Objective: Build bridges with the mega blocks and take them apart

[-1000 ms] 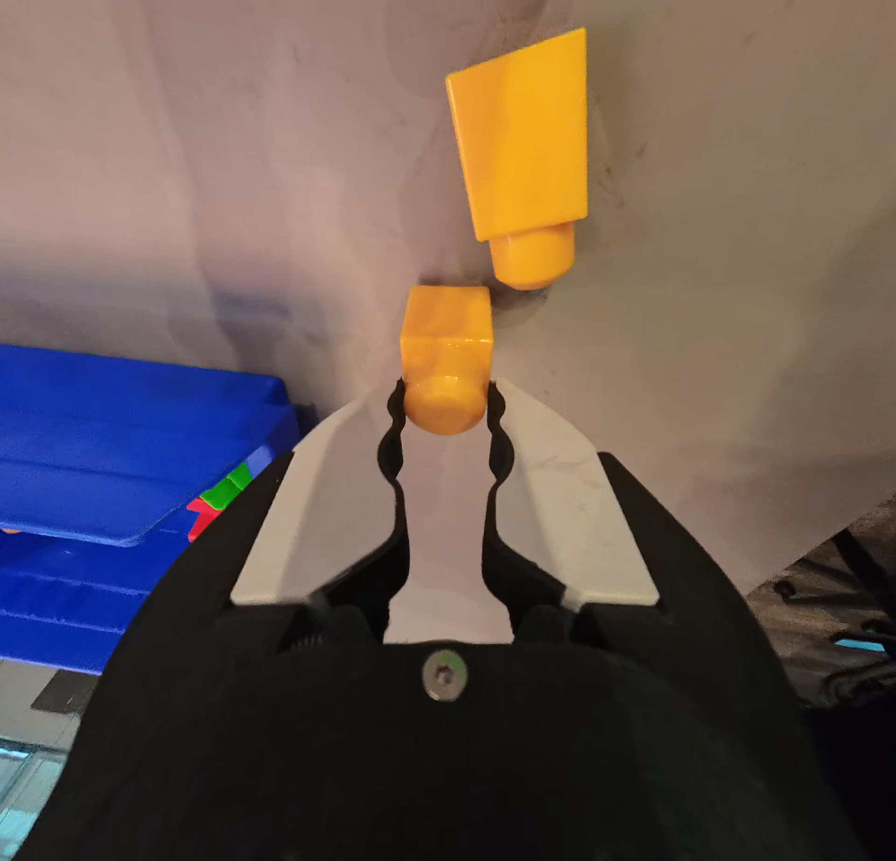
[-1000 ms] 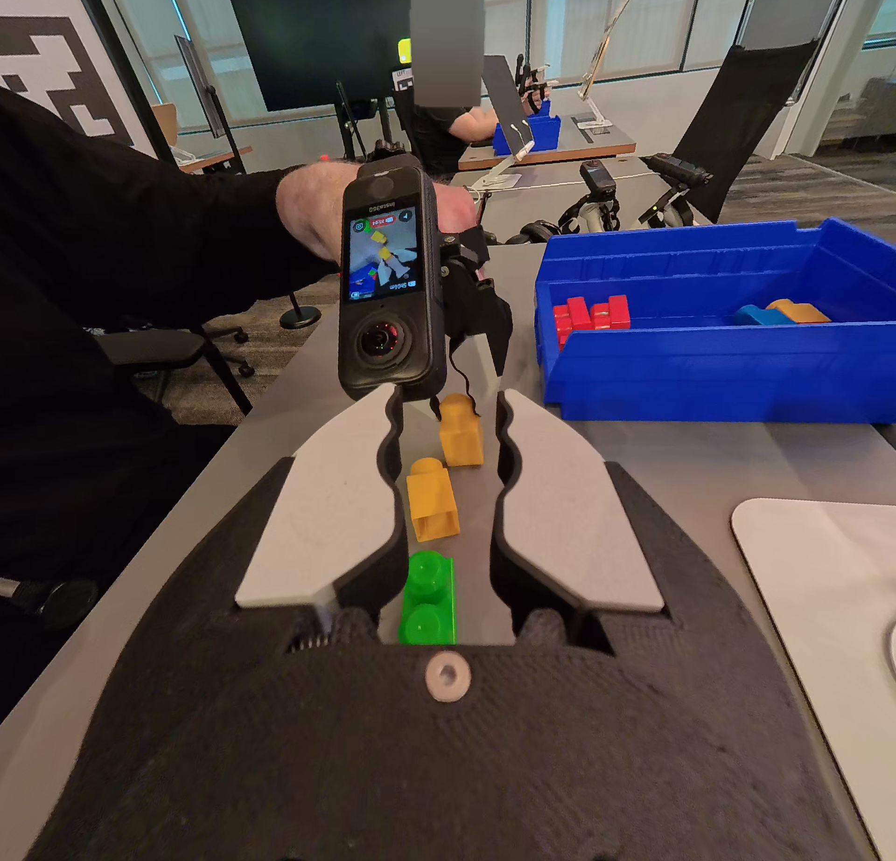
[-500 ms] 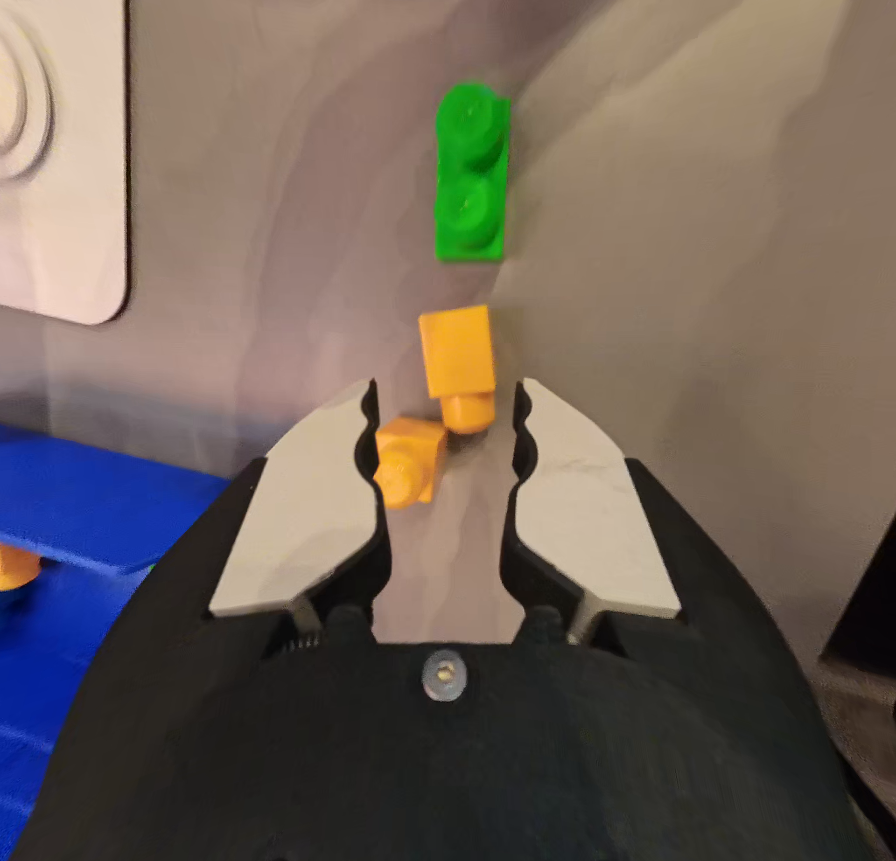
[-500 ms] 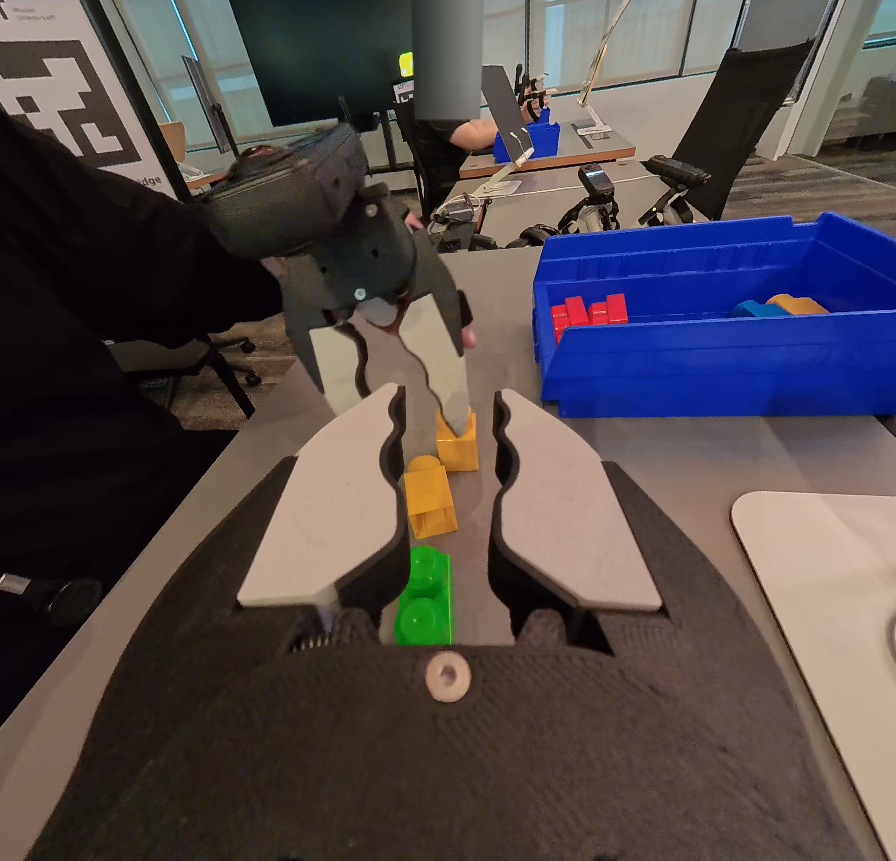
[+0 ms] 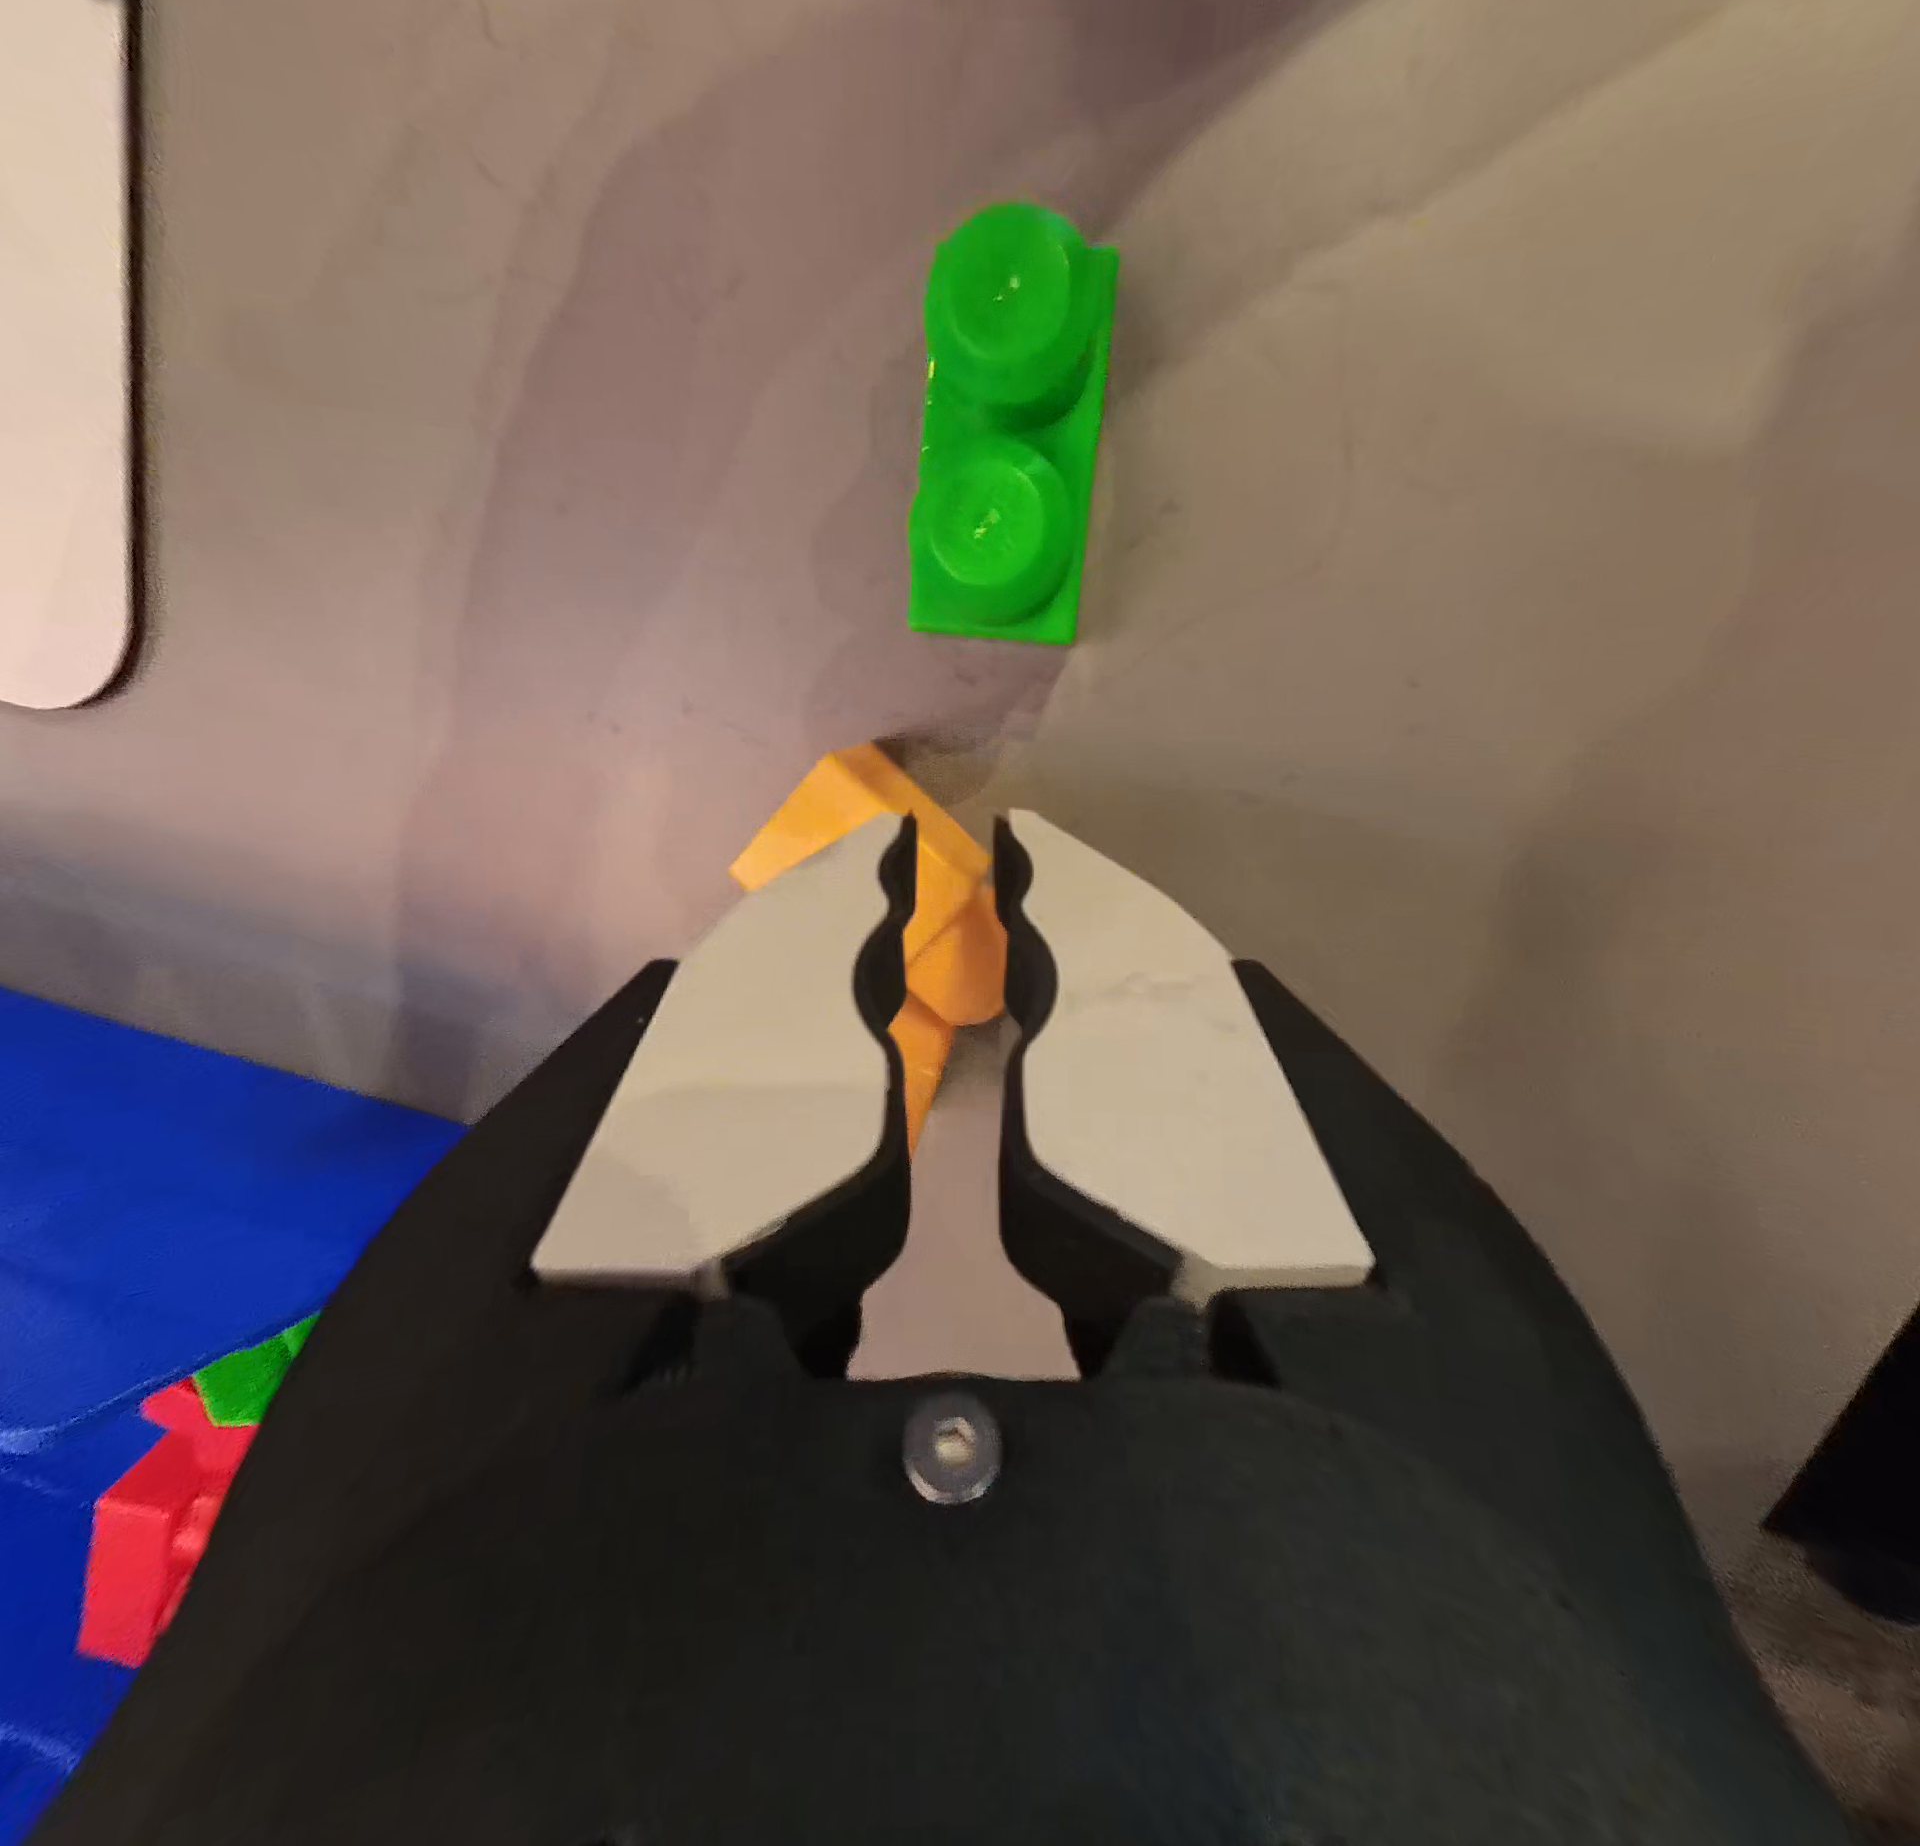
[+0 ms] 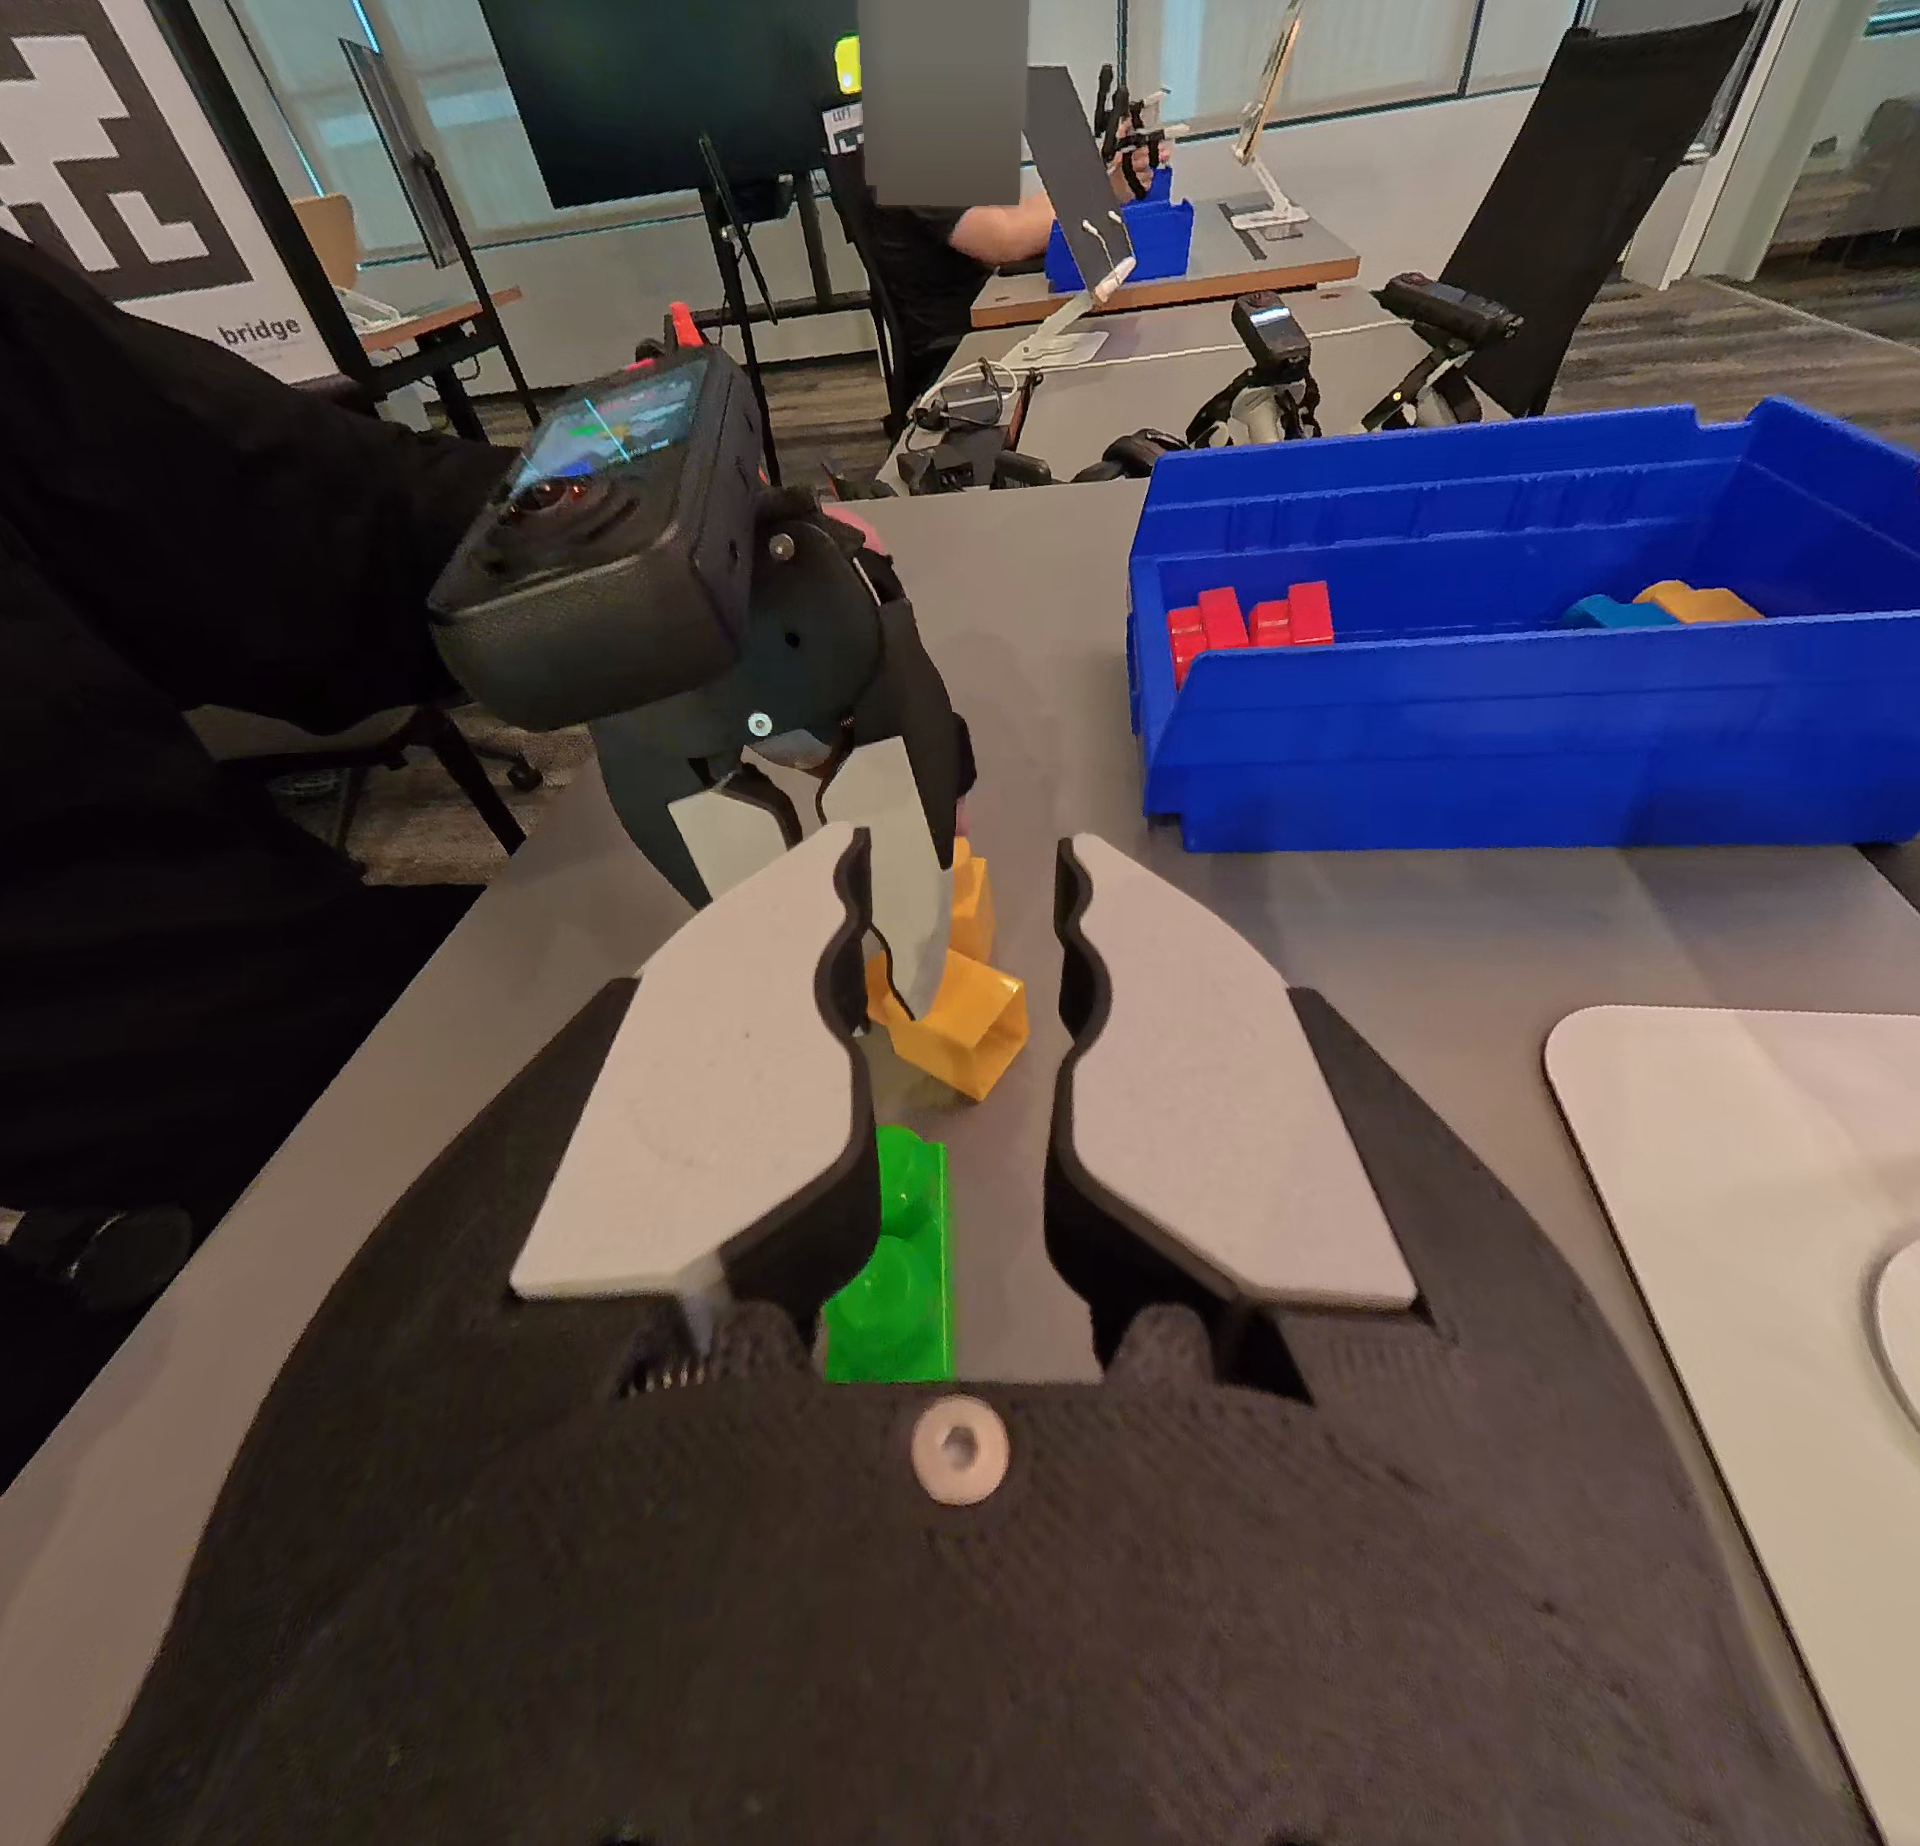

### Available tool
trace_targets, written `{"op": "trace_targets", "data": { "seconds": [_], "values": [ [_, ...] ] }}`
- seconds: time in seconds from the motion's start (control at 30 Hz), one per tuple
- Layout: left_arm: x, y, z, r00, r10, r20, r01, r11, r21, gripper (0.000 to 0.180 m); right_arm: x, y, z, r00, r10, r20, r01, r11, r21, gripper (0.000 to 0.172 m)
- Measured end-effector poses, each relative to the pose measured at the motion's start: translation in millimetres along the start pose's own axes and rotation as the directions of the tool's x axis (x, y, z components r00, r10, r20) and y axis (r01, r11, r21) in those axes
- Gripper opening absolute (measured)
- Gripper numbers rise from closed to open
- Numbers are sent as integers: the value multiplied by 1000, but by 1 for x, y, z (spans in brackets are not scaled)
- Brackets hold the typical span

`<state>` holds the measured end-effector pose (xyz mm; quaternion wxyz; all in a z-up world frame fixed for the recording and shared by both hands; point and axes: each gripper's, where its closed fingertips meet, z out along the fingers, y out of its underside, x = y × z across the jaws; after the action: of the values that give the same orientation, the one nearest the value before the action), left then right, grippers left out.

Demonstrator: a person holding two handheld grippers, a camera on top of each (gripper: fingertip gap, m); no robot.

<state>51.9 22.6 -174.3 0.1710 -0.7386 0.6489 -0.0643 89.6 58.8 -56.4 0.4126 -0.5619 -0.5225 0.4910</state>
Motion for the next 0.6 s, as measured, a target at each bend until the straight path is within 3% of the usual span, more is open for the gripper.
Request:
{"op": "trace_targets", "data": {
  "seconds": [0.1, 0.17, 0.47, 0.6],
  "values": [
    [-10, 5, -3, 996, -3, 87, 8, 999, -47, 44, 0, 2, 0, 1000, -3, 2, 3, 1000, -11, 33],
    [-7, 1, -8, 997, -48, 60, 49, 999, -11, 53, 0, 2, 0, 1000, -5, 3, 5, 1000, -10, 33],
    [-24, 11, 10, 983, -152, 106, 163, 981, -105, 61, -1, 2, 0, 1000, -7, 8, 7, 1000, -12, 31],
    [-27, 11, 9, 980, -169, 108, 179, 980, -91, 59, 0, 2, -2, 1000, -9, 8, 9, 1000, -11, 31]
  ]
}}
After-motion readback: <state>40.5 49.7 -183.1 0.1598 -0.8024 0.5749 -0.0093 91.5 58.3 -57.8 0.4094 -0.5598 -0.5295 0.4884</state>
